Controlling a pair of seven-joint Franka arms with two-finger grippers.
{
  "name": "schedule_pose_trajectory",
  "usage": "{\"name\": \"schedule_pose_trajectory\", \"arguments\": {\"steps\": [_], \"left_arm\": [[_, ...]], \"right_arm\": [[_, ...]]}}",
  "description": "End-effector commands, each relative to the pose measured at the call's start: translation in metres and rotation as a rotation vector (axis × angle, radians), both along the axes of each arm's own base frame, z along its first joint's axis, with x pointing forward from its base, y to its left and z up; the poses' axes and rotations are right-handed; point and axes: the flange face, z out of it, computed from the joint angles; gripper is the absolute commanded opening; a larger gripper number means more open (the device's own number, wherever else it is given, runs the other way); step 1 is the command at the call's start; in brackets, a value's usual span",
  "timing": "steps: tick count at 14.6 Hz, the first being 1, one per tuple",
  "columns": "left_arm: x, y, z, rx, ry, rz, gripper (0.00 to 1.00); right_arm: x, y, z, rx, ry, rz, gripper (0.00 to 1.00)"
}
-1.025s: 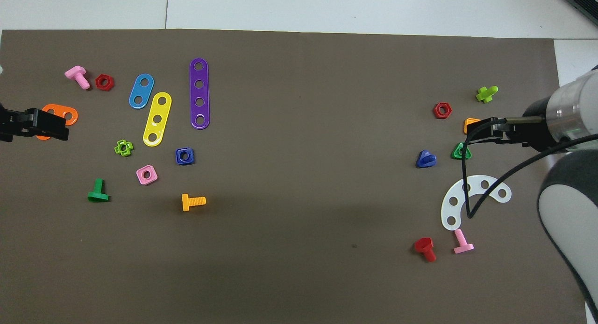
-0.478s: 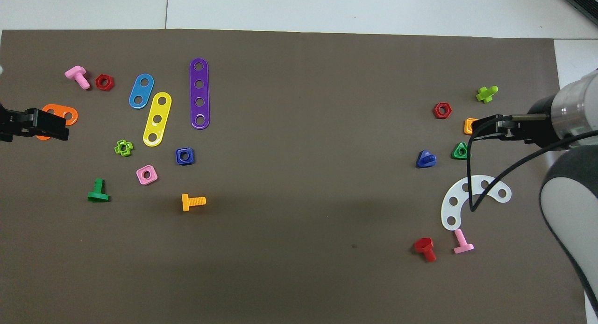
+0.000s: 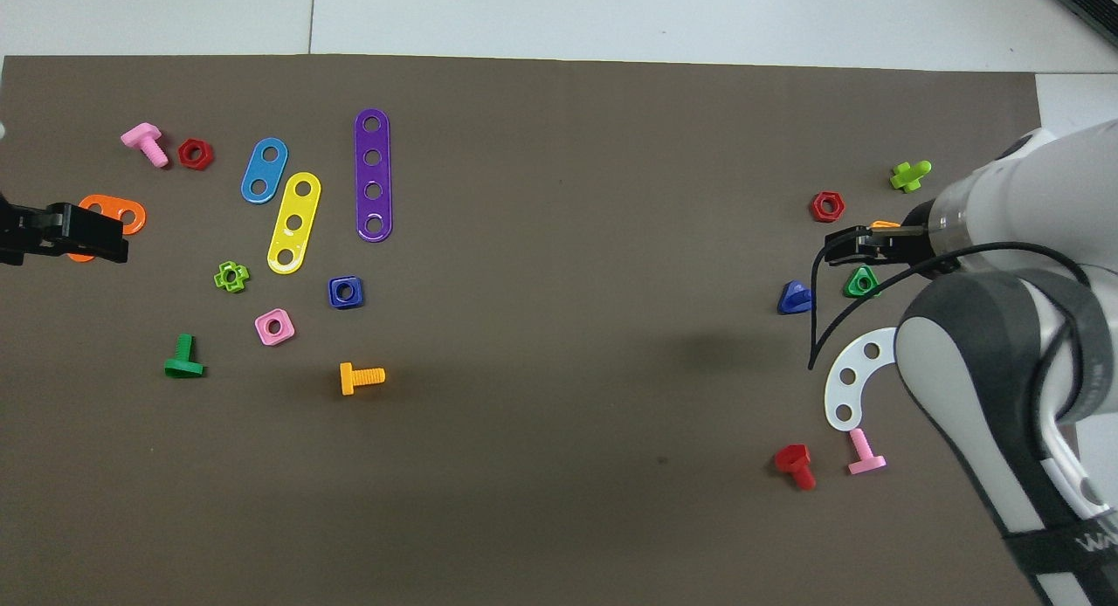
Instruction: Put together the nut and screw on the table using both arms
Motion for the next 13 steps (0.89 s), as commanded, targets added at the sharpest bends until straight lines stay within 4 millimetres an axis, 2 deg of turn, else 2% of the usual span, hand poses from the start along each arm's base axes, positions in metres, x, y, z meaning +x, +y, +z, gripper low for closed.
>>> {"name": "schedule_pose_trajectory", "arguments": {"steps": [1,4,6,8,9,10,11,12,13], "left_arm": [[-0.003,0.000,-0.002,-0.011,0.002,0.012,1.00],[-0.006,-0.018,-0.003,-0.010,0.013,-0.026,1.00],[-0.005,-0.021,-0.002,-0.009,0.004,-0.033,1.00],[-0.005,-0.023,-0.012,-0.012,-0.029,-0.035,1.00],[-0.010,-0.026,-0.024,-0.013,-0.037,-0.037,1.00],[-0.013,-0.042,-0.037,-0.014,-0.026,-0.060,1.00],[-0.010,-0.055,-0.046,-0.019,-0.019,-0.049,1.00],[-0.003,-0.060,-0.061,-0.034,-0.002,-0.025,0.99],[0.005,-0.074,-0.077,-0.062,-0.001,-0.027,0.99]], "right_arm": [[-0.006,-0.006,-0.040,0.004,0.002,0.049,0.95],[-0.002,-0.007,-0.085,0.005,0.019,0.051,0.92],[-0.001,-0.005,-0.118,0.008,0.006,0.060,0.91],[-0.002,-0.001,-0.144,0.011,-0.008,0.075,0.88],[-0.003,-0.001,-0.156,0.012,-0.009,0.084,0.86],[-0.004,-0.001,-0.166,0.012,-0.012,0.091,0.85],[-0.005,-0.001,-0.172,0.013,-0.020,0.094,0.83],[-0.005,-0.002,-0.175,0.014,-0.026,0.096,0.81],[-0.005,-0.002,-0.176,0.014,-0.028,0.096,0.79]]}}
